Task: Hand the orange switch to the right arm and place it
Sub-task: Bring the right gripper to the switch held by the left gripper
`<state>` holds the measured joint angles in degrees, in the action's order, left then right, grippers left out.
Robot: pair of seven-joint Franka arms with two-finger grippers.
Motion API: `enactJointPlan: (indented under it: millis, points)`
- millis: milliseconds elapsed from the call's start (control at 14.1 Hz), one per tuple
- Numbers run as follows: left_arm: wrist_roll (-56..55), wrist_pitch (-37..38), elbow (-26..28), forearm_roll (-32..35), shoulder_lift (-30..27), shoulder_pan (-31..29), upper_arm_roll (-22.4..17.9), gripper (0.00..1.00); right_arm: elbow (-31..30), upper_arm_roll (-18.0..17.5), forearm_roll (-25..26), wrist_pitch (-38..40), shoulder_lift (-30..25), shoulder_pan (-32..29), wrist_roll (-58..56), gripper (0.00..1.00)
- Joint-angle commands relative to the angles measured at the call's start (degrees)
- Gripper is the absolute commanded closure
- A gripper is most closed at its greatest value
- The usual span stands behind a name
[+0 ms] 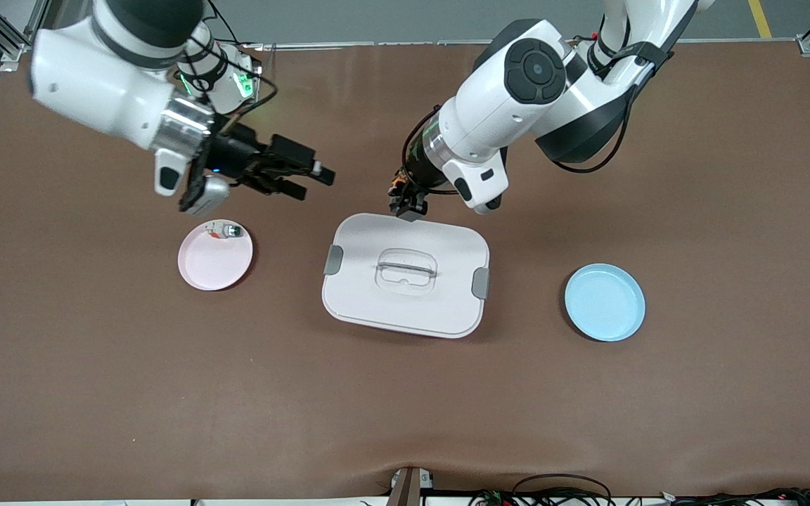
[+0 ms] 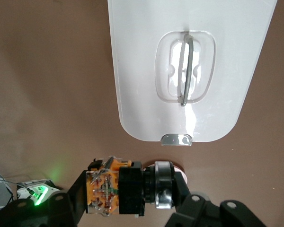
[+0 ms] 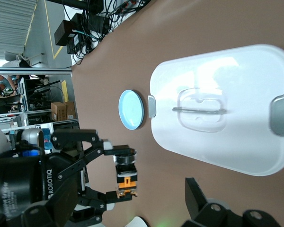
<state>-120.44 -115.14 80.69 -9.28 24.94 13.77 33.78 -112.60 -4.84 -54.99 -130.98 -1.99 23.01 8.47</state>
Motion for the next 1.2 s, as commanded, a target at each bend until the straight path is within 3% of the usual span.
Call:
enactJointPlan:
  millis: [0,142,566,920,1132]
  points:
    - [-1.4,-0.3,-1.8,-0.3,1.1,0.6,-0.2,1.00,-3.9,0.7,-2.9,-2.3,-2.2,2.4,0.3,0.00]
    - [-1.4,-0.3,-1.8,-0.3,1.1,0.6,-0.2,1.00,-6.7,0.7,-7.1,-3.1,-2.5,2.8,0.2,0.00]
    - [-1.3,-0.3,-1.8,-0.2,1.2,0.7,-0.2,0.99,-7.1,0.7,-10.0,-8.8,-1.3,7.2,0.1,0.00]
    - [-1.2,-0.3,-1.9,0.2,1.2,0.7,-0.2,0.99,-6.3,0.7,-10.0,-17.4,2.5,11.5,-1.0,0.00]
    - [-1.0,-0.3,-1.9,0.3,1.4,0.7,-0.2,0.98,-4.8,0.7,-10.0,-18.7,4.4,12.4,-2.2,0.00]
